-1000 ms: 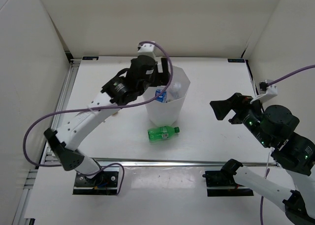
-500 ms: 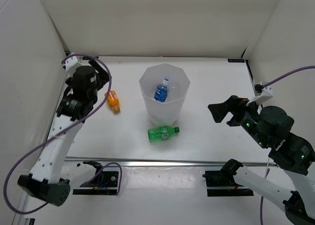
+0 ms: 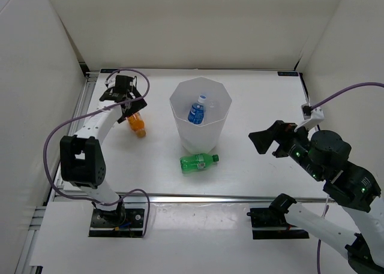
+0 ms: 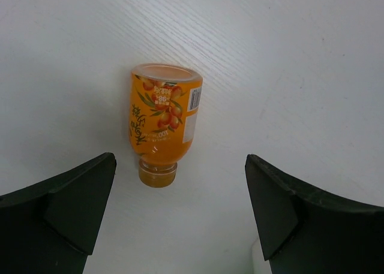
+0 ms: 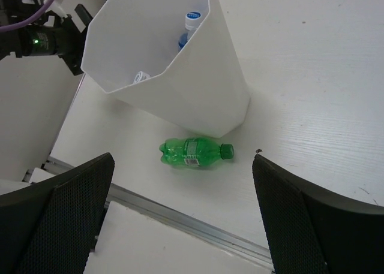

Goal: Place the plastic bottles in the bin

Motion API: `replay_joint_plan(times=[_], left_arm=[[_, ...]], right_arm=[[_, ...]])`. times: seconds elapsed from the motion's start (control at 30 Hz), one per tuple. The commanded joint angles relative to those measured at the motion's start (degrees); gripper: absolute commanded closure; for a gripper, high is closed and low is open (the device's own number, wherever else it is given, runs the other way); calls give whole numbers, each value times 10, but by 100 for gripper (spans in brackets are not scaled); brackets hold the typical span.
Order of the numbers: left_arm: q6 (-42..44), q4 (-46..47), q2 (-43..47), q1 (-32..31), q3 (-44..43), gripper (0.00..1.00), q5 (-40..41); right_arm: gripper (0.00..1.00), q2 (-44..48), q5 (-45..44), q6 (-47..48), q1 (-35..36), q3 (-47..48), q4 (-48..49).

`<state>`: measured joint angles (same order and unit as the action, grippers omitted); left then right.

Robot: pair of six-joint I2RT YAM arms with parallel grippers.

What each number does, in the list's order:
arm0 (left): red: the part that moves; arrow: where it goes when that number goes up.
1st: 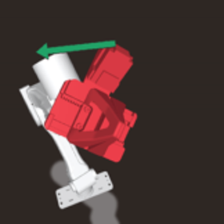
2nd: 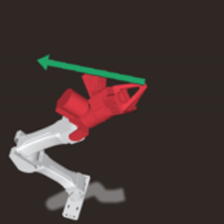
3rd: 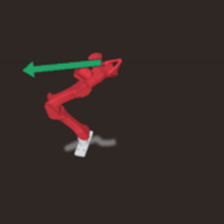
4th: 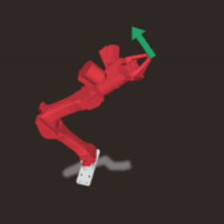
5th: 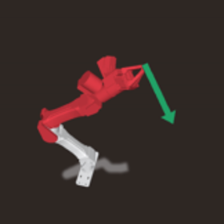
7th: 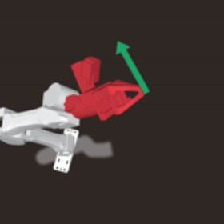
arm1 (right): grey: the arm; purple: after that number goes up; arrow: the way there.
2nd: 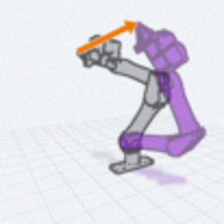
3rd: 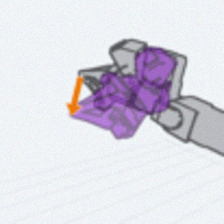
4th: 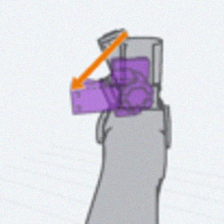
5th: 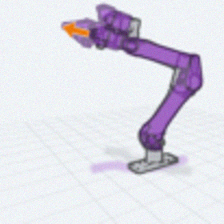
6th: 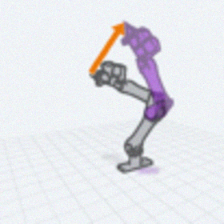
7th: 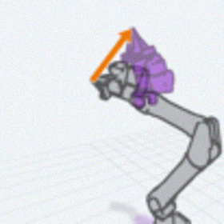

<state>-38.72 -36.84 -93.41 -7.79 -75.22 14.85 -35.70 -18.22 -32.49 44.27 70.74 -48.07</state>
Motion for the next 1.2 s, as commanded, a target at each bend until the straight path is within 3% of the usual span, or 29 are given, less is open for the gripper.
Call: replay_joint_plan(times=[0.0, 0.37, 0.47, 0.53, 0.67, 0.73, 0.97, 1.07, 1.17], left_arm=[[12, 9, -25, -1, -23, 0, -5], [22, 26, -129, 16, -18, 0, -11], [22, 31, -138, 16, -18, 13, -26], [16, 31, -133, 16, -3, 28, -26], [5, 36, -73, 16, 2, 47, -35], [-9, 36, -10, 2, -16, 47, -40], [-3, 63, 132, -132, -151, 48, 47], [45, 102, 147, -236, -169, 44, 47], [97, 124, 130, -290, -198, 40, 47]], right_arm=[[0, 6, 17, -3, 1, 0, 18], [0, -4, 22, 2, 1, 28, -29], [0, -4, 17, 2, 1, 43, -36], [0, -4, 11, 2, 1, 49, -43], [0, 1, 11, 2, 1, 49, -43], [0, 1, 11, -5, 1, 43, -43], [0, 7, 23, -17, 1, 8, -19], [0, 7, 28, -29, 1, 2, -14], [0, 13, 28, -35, 1, -11, -14]])
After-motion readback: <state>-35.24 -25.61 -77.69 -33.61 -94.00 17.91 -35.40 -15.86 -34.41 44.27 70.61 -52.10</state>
